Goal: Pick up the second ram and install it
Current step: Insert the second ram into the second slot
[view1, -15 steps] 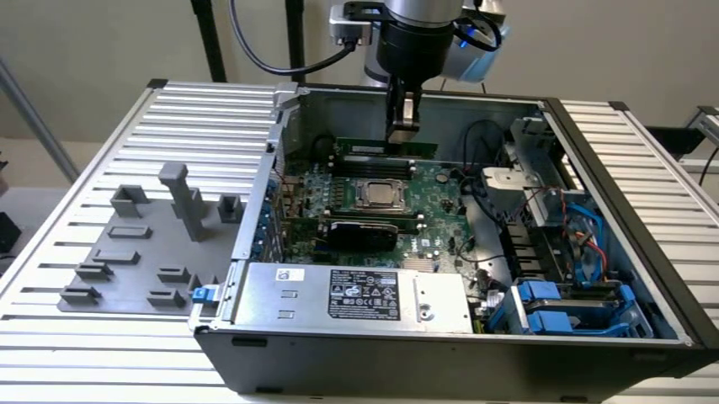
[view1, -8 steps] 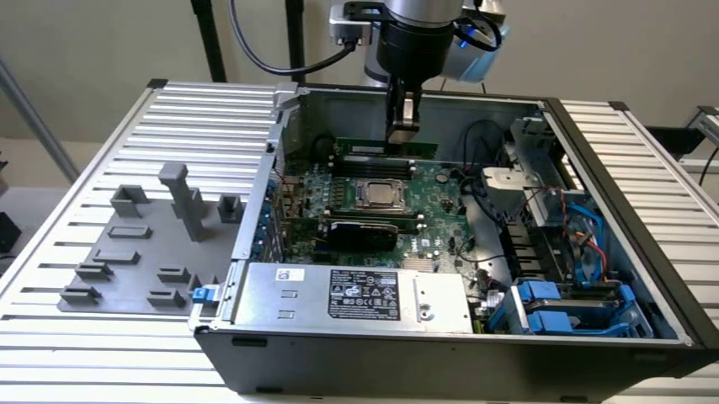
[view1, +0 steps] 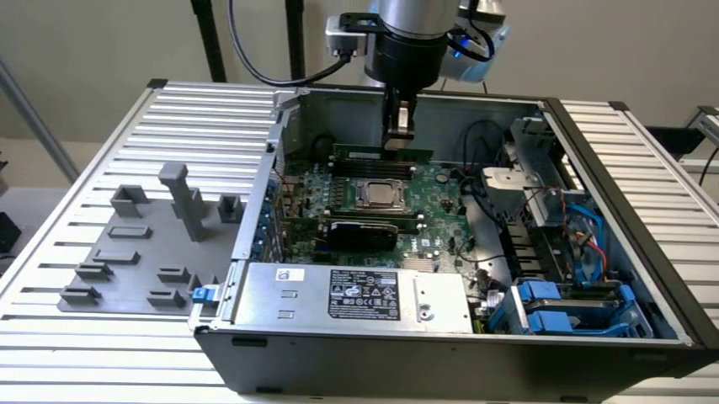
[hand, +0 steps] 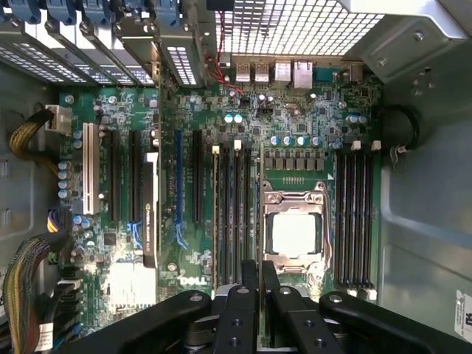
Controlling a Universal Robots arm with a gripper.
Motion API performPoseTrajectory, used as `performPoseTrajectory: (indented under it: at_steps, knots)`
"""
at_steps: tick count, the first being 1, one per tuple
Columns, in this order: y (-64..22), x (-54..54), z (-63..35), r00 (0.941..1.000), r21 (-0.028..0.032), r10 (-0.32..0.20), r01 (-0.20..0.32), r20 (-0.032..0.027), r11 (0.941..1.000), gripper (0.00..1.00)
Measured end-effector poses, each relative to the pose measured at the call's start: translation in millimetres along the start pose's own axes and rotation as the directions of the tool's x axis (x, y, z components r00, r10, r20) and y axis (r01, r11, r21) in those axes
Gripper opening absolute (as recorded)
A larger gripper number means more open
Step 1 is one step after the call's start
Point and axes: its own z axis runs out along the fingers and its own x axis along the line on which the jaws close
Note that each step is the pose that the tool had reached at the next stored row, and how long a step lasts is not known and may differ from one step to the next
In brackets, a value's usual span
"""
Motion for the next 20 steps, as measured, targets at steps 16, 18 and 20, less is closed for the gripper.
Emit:
performPoseTrajectory:
  at_steps: [16,18,20]
  knots:
    - [-2.2,2.0,28.9,1.0,-0.0001,0.0,0.0,0.0,1.0,0.14]
    - [-2.6,2.7,32.5,1.0,0.0,0.0,0.0,0.0,1.0,0.14]
    - [-2.9,3.8,36.0,1.0,-0.0001,0.0,0.0,-0.0001,1.0,0.14]
